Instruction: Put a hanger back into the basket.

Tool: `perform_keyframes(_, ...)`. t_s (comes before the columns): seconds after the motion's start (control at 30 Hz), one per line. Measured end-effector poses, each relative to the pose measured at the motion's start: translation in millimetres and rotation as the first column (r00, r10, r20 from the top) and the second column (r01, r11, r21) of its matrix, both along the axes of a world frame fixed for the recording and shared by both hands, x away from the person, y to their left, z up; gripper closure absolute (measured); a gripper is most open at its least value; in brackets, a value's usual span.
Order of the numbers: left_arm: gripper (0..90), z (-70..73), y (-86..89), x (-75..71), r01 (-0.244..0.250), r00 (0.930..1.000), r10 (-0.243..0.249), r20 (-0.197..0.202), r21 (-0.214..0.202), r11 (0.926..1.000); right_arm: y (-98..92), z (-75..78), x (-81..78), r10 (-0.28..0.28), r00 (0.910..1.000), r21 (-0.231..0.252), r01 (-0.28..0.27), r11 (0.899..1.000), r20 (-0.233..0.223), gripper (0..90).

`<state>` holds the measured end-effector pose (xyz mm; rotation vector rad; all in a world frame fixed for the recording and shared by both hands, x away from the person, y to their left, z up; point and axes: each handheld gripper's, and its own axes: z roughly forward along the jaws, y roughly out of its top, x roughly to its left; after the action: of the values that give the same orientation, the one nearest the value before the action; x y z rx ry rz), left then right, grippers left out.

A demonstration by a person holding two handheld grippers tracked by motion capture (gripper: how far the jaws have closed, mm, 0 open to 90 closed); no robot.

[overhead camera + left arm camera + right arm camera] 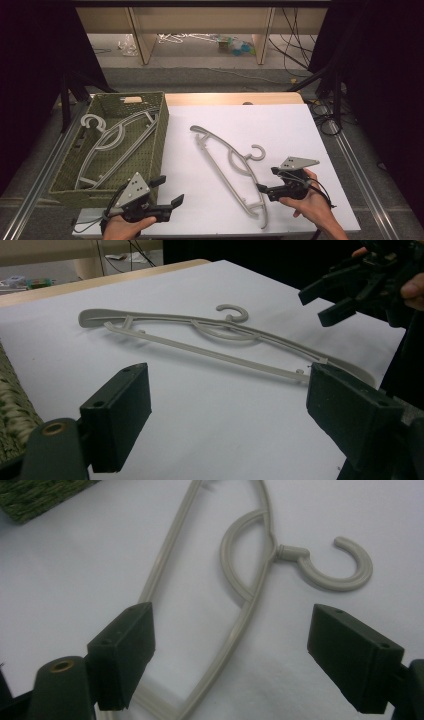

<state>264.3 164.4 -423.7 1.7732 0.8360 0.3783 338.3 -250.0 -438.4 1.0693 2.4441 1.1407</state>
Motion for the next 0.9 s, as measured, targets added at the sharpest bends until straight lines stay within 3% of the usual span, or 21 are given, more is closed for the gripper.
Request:
perform_keyframes(0.17, 17.7, -2.4, 0.5, -1.4, 0.016, 0.9999, -0.016, 0.007, 0.010, 0.9998, 11.5, -9.2, 12.7, -0.050, 0.9954, -0.038, 0.047, 0.998, -0.081, 28.8)
perform_keyframes(0.3, 17.9, -4.7, -1.5, -2.1, 0.013, 0.9999, -0.013, 0.002, 0.022, 0.9997, 22.0, -18.7, 28.6, -0.051, 0.9930, -0.095, 0.041, 0.995, -0.107, 34.9)
perform_keyframes(0.33, 18.0, -5.0, -0.9, -1.1, 0.025, 0.9996, -0.026, 0.009, 0.033, 0.9991, 25.3, -18.9, 31.7, -0.056, 0.9882, -0.114, 0.040, 0.993, -0.142, 36.3)
perform_keyframes(0.43, 18.1, -6.5, -1.9, -1.3, 0.015, 0.9999, -0.014, -0.009, 0.021, 0.9997, 34.3, -25.0, 41.2, -0.047, 0.9867, -0.160, 0.022, 0.987, -0.156, 41.6)
perform_keyframes(0.5, 18.1, -6.7, -1.9, -1.0, 0.021, 0.9997, -0.021, -0.008, 0.022, 0.9995, 38.9, -24.9, 44.0, -0.050, 0.9785, -0.186, 0.012, 0.982, -0.200, 43.7)
perform_keyframes(0.6, 18.6, -7.5, -3.2, -1.5, 0.032, 0.9994, -0.032, -0.013, 0.025, 0.9992, 43.3, -26.9, 46.5, -0.042, 0.9788, -0.233, -0.006, 0.972, -0.200, 49.0)
perform_keyframes(0.8, 18.8, -8.2, -4.6, -1.6, 0.048, 0.9988, -0.048, -0.009, 0.025, 0.9985, 43.9, -28.6, 49.5, -0.035, 0.9782, -0.270, -0.022, 0.963, -0.204, 60.9)
perform_keyframes(0.9, 19.0, -8.7, -4.9, -1.6, 0.045, 0.9989, -0.045, -0.016, 0.032, 0.9985, 42.3, -28.5, 52.6, -0.044, 0.9747, -0.264, -0.016, 0.964, -0.219, 62.6)
